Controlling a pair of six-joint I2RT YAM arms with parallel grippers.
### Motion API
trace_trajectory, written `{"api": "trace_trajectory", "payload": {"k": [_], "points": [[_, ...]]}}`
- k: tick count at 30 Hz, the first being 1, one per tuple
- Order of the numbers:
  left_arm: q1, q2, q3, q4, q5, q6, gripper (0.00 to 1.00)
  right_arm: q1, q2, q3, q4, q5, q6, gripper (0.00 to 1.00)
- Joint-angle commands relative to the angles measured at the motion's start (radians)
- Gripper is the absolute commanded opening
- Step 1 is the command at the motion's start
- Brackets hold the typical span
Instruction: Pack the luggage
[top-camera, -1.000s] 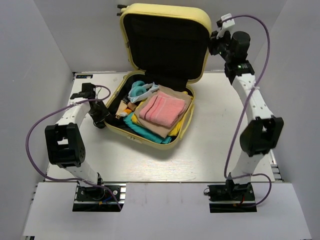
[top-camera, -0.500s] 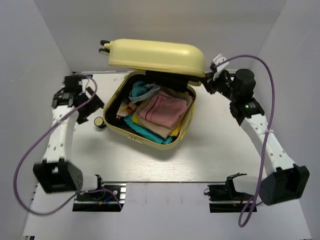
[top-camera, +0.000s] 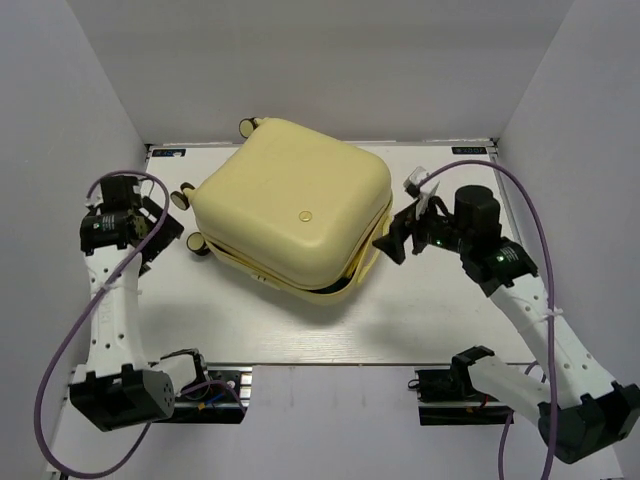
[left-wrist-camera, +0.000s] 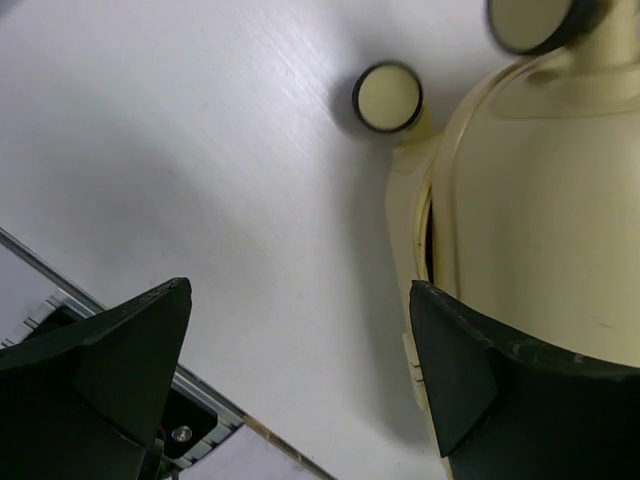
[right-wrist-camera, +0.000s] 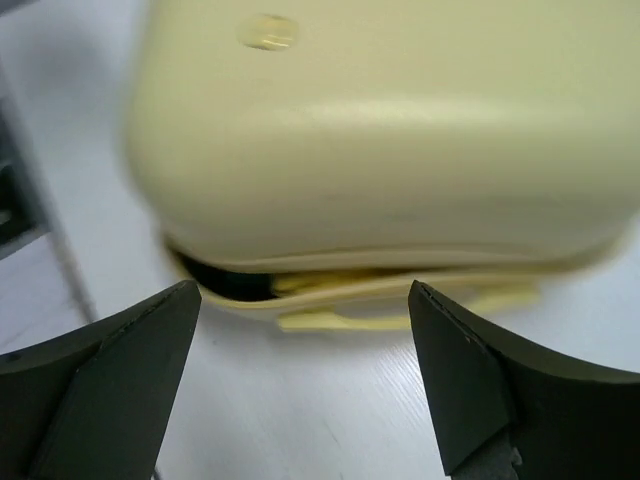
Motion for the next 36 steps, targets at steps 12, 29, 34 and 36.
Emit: {"api": "trace_trajectory", "payload": {"k": [12, 29, 34, 36], "points": [[-0.014, 0.154, -0.269, 0.129, 0.205, 0.012, 0.67, -0.167, 0.601, 0.356, -0.031, 0.879, 0.355, 0.68], [-0.095, 0.652, -0.057, 0.215, 0.254, 0.02, 0.34, -0.288, 1.136, 0.685, 0.217, 0.111, 0.237, 0.78], [-0.104, 0.846, 0.193, 0.233, 0.283, 0.097, 0.3, -0.271, 1.143, 0.57, 0.346, -0.071, 0.214, 0.78], [-0.119, 0.913, 0.303, 0.256, 0.329, 0.181, 0.3, -0.257, 1.096, 0.446, 0.434, -0.113, 0.215, 0.75]]}}
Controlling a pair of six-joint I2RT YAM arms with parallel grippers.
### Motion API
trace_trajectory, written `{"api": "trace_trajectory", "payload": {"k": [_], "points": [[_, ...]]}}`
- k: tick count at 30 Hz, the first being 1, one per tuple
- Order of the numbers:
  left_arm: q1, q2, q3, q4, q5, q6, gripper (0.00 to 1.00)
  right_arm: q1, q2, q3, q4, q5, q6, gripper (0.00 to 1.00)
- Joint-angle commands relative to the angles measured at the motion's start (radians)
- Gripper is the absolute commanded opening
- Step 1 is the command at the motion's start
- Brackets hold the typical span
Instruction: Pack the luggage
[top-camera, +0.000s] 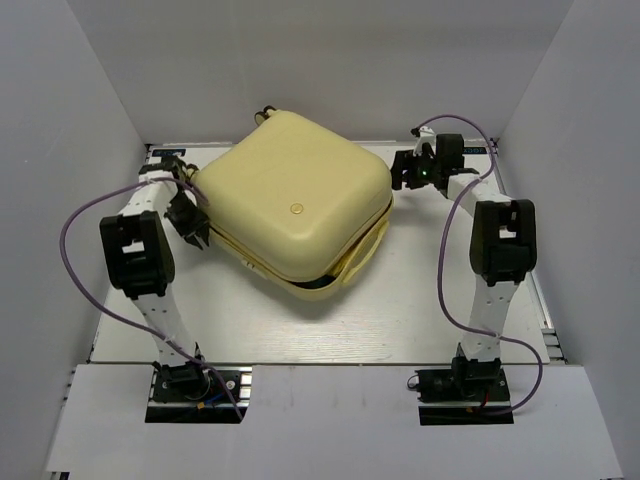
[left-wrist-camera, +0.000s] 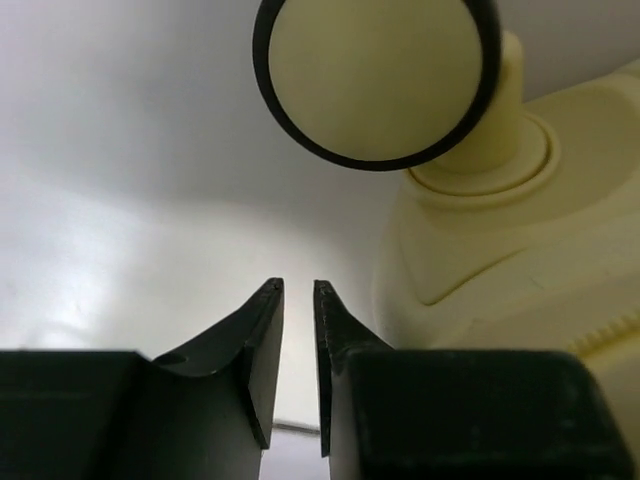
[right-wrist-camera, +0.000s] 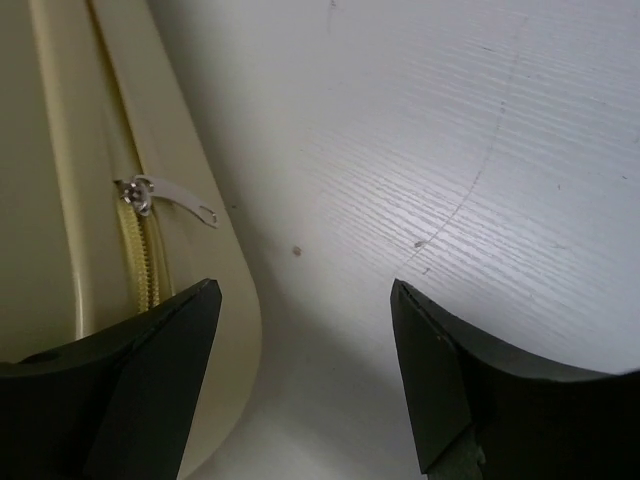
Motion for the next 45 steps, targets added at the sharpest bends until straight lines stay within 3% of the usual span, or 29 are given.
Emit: {"api": "trace_trajectory", "payload": {"k": [1, 6, 10, 15, 19, 21, 23, 25, 26, 30, 33, 38, 41, 43, 45], "points": [[-0.049, 0.085, 0.162, 0.16, 0.124, 0.11, 0.3, 0.051, -0.069, -0.15, 0.139, -0.243, -0.006, 0.75], [-0.101, 0.237, 0.371, 0.206, 0.311, 0.27, 0.3, 0.119, -0.298, -0.496, 0.211, -0.229, -0.064, 0.73], [-0.158, 0.358, 0.608, 0.151, 0.398, 0.321, 0.31, 0.201, -0.474, -0.646, 0.197, -0.2, -0.068, 0.71], [-0.267, 0.366, 0.601, 0.193, 0.414, 0.367, 0.36, 0.36, -0.649, -0.77, 0.09, -0.159, -0.077, 0.7], [-0.316, 0.368, 0.623, 0.18, 0.372, 0.37, 0.41, 0.445, -0.741, -0.758, -0.092, -0.12, -0.132, 0.7], [-0.312, 0.358, 0.624, 0.184, 0.351, 0.364, 0.48, 0.456, -0.805, -0.747, -0.134, -0.073, -0.163, 0.7], [-0.304, 0.338, 0.635, 0.163, 0.311, 0.342, 0.62, 0.445, -0.836, -0.743, -0.145, 0.047, -0.085, 0.72], [-0.283, 0.305, 0.638, 0.149, 0.221, 0.321, 0.85, 0.44, -0.835, -0.698, -0.185, 0.18, 0.043, 0.74], [-0.273, 0.293, 0.633, 0.126, 0.164, 0.315, 0.98, 0.44, -0.826, -0.651, -0.235, 0.341, 0.069, 0.74], [-0.171, 0.196, 0.626, 0.086, 0.07, 0.226, 1.0, 0.423, -0.795, -0.537, -0.407, 0.492, 0.147, 0.74], [-0.074, 0.119, 0.63, 0.019, -0.009, 0.17, 1.0, 0.417, -0.798, -0.474, -0.514, 0.471, 0.147, 0.75], [0.045, -0.072, 0.549, -0.104, -0.181, 0.161, 1.0, 0.416, -0.88, -0.48, -0.657, 0.458, 0.069, 0.79], [0.073, -0.209, 0.367, -0.147, -0.189, 0.129, 1.0, 0.408, -0.963, -0.527, -0.65, 0.646, 0.128, 0.79], [0.063, -0.311, 0.165, -0.133, -0.166, 0.109, 1.0, 0.402, -0.999, -0.541, -0.61, 0.756, 0.191, 0.77], [0.03, -0.461, 0.012, -0.101, -0.117, 0.065, 1.0, 0.39, -0.997, -0.52, -0.585, 0.785, 0.225, 0.77]]}}
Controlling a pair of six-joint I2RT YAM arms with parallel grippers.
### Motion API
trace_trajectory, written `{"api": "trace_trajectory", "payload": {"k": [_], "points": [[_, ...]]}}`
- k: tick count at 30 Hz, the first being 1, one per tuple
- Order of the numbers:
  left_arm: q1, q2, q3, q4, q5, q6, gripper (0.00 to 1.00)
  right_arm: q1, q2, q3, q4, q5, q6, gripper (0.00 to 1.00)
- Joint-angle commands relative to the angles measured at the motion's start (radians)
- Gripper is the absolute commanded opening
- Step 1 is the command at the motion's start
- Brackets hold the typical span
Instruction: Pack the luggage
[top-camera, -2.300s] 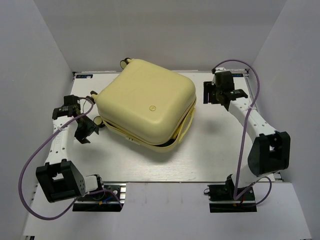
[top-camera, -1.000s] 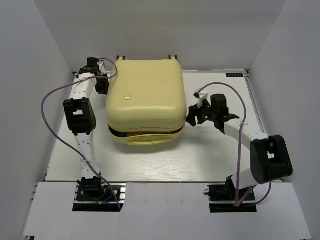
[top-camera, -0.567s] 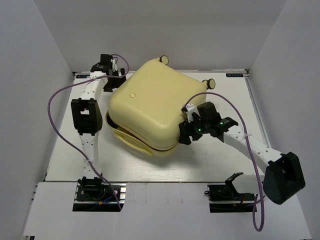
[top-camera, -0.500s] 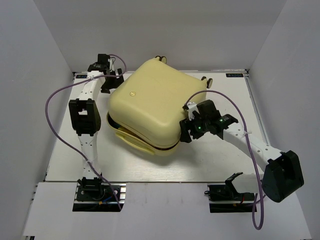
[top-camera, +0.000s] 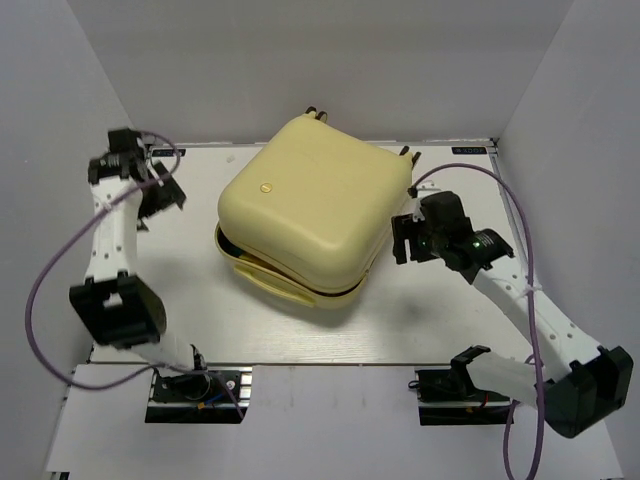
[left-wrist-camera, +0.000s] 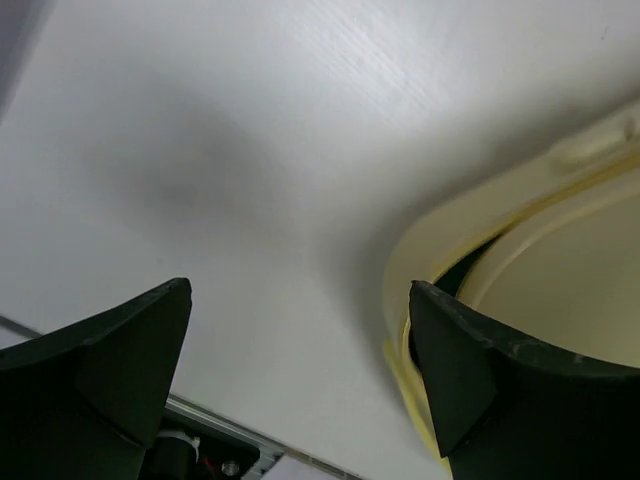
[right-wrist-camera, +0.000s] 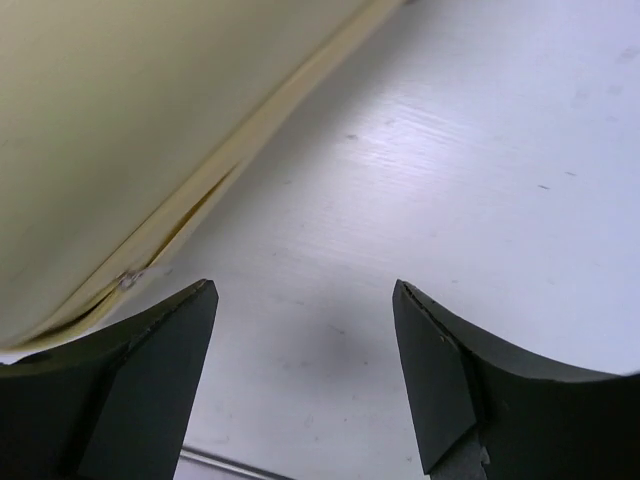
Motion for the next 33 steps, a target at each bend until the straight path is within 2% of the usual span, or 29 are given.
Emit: {"api": "trace_trajectory", "payload": {"k": [1, 2, 3, 4, 5, 6, 12, 13, 14, 16, 18, 20, 23, 26, 29, 33], "points": [[-0.078, -0.179, -0.272, -0.035, 0.044, -0.092, 1.0, -0.023, -0.005, 0.037, 0.038, 0.219, 0.107, 0.77], [-0.109, -0.217, -0.317, -0.032, 0.061, -0.141, 1.0, -0.03, 0.018, 0.051, 0.034, 0.238, 0.121, 0.77], [-0.117, -0.339, -0.36, -0.029, 0.064, -0.181, 1.0, -0.046, 0.043, 0.08, 0.031, 0.264, 0.131, 0.77], [-0.13, -0.38, -0.494, -0.017, 0.054, -0.207, 0.99, -0.053, 0.058, 0.112, 0.023, 0.337, 0.174, 0.77], [-0.167, -0.421, -0.538, 0.003, 0.069, -0.26, 0.99, -0.061, 0.095, 0.132, 0.016, 0.352, 0.186, 0.77], [-0.18, -0.534, -0.622, 0.043, 0.093, -0.279, 0.97, -0.084, 0.104, 0.169, 0.029, 0.368, 0.191, 0.78], [-0.39, -0.727, -0.836, 0.066, 0.113, -0.437, 0.94, -0.167, 0.227, 0.24, 0.111, 0.286, 0.15, 0.77], [-0.486, -0.768, -0.854, 0.104, 0.097, -0.509, 0.94, -0.188, 0.254, 0.251, 0.109, 0.269, 0.138, 0.77], [-0.517, -0.779, -0.914, 0.164, 0.092, -0.523, 0.93, -0.195, 0.267, 0.254, 0.118, 0.264, 0.125, 0.74], [-0.658, -0.779, -0.971, 0.265, 0.022, -0.61, 0.93, -0.234, 0.311, 0.245, 0.175, 0.255, 0.104, 0.68], [-0.736, -0.759, -0.982, 0.32, -0.023, -0.646, 0.93, -0.259, 0.337, 0.267, 0.173, 0.238, 0.098, 0.67], [-0.796, -0.686, -0.965, 0.345, -0.061, -0.667, 0.92, -0.299, 0.388, 0.312, 0.198, 0.214, 0.087, 0.6], [-0.821, -0.592, -0.954, 0.359, -0.092, -0.699, 0.9, -0.363, 0.448, 0.349, 0.238, 0.191, 0.079, 0.55], [-0.821, -0.554, -0.971, 0.406, -0.086, -0.727, 0.88, -0.394, 0.53, 0.384, 0.306, 0.105, 0.064, 0.55], [-0.809, -0.547, -1.011, 0.44, -0.101, -0.756, 0.82, -0.406, 0.598, 0.395, 0.418, -0.037, 0.03, 0.54], [-0.786, -0.559, -1.069, 0.495, -0.107, -0.785, 0.79, -0.397, 0.689, 0.467, 0.437, -0.262, 0.007, 0.54]]}}
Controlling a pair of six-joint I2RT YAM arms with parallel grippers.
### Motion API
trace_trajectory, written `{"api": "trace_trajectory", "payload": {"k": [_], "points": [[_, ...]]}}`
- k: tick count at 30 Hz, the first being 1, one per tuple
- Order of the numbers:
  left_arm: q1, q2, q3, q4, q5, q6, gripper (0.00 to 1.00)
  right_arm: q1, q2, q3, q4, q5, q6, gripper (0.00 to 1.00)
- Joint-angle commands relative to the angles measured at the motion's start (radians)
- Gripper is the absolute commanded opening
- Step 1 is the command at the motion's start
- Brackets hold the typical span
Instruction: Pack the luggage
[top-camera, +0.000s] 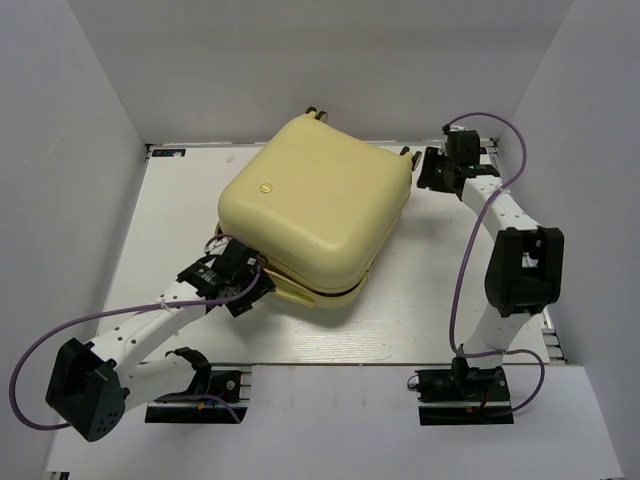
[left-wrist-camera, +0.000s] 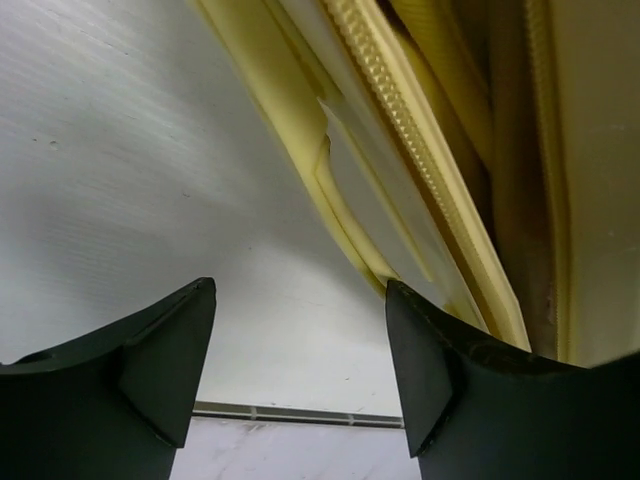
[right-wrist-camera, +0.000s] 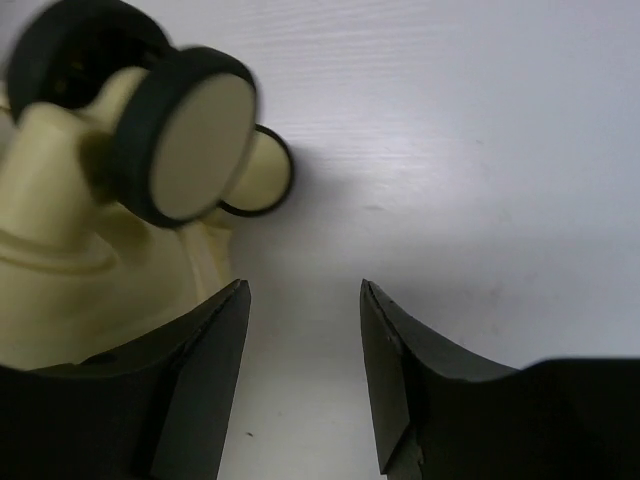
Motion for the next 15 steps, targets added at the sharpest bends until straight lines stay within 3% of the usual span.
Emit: {"api": "trace_trajectory", "payload": {"k": [1, 3, 9, 12, 15], "points": [[0.026, 0.005, -0.063, 0.076, -0.066, -0.052, 0.78, 0.018, 0.071, 0.072, 0.142, -0.249, -0.042, 0.54], [0.04, 0.005, -0.067, 0.087, -0.066, -0.052, 0.78, 0.03, 0.09, 0.088, 0.192, -0.337, -0.04, 0.56], [0.044, 0.007, -0.087, 0.092, -0.069, -0.069, 0.78, 0.068, 0.131, 0.102, 0.316, -0.388, -0.063, 0.63], [0.043, -0.003, -0.107, 0.095, -0.074, -0.081, 0.75, 0.076, 0.131, 0.07, 0.478, -0.414, -0.036, 0.64], [0.031, -0.021, -0.12, 0.063, -0.099, -0.104, 0.74, 0.085, 0.148, 0.102, 0.476, -0.416, -0.006, 0.64]]}}
